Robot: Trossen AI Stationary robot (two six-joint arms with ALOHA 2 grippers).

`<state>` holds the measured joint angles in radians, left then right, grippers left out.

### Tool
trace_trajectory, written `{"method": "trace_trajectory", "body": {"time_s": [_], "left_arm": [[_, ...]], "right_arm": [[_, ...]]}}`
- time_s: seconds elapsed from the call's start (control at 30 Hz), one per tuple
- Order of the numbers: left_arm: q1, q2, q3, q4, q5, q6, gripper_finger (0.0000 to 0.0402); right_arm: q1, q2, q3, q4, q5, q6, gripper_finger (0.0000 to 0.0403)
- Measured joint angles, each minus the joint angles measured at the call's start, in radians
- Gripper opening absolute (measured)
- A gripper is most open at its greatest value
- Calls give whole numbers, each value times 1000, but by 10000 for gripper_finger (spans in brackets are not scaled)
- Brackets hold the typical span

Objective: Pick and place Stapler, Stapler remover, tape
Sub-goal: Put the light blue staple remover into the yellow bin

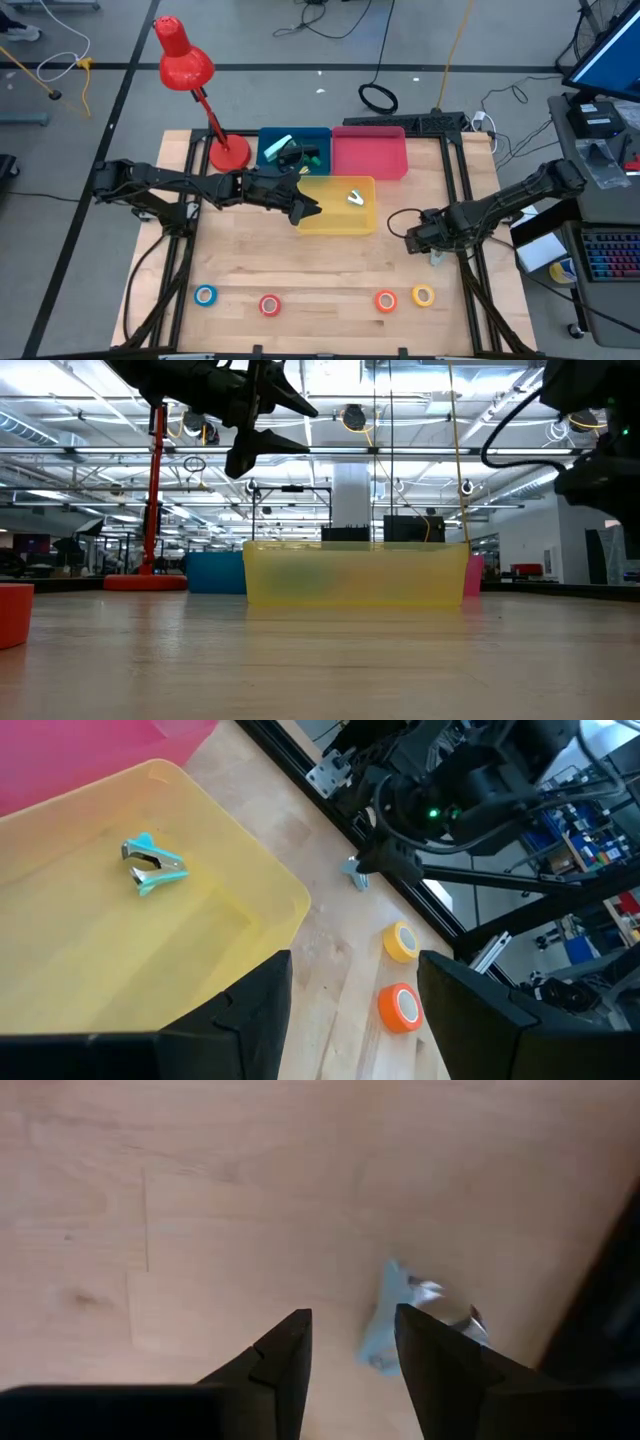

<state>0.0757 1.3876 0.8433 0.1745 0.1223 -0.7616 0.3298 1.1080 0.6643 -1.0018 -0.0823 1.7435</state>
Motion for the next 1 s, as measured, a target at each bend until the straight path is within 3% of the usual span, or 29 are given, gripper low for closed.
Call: {"method": "trace_trajectory", "body": {"time_s": [0.3,0.63,1.0], "left_arm": [[0,0,0,0,0,0,216],[0,0,0,-19,0,5,216],[0,0,0,-23,-1,8,216]], "right_arm": [[0,0,-95,80,-76,52,134],[0,0,-102,83,-102,52,130],[0,0,-102,75,-131,31,46]]}}
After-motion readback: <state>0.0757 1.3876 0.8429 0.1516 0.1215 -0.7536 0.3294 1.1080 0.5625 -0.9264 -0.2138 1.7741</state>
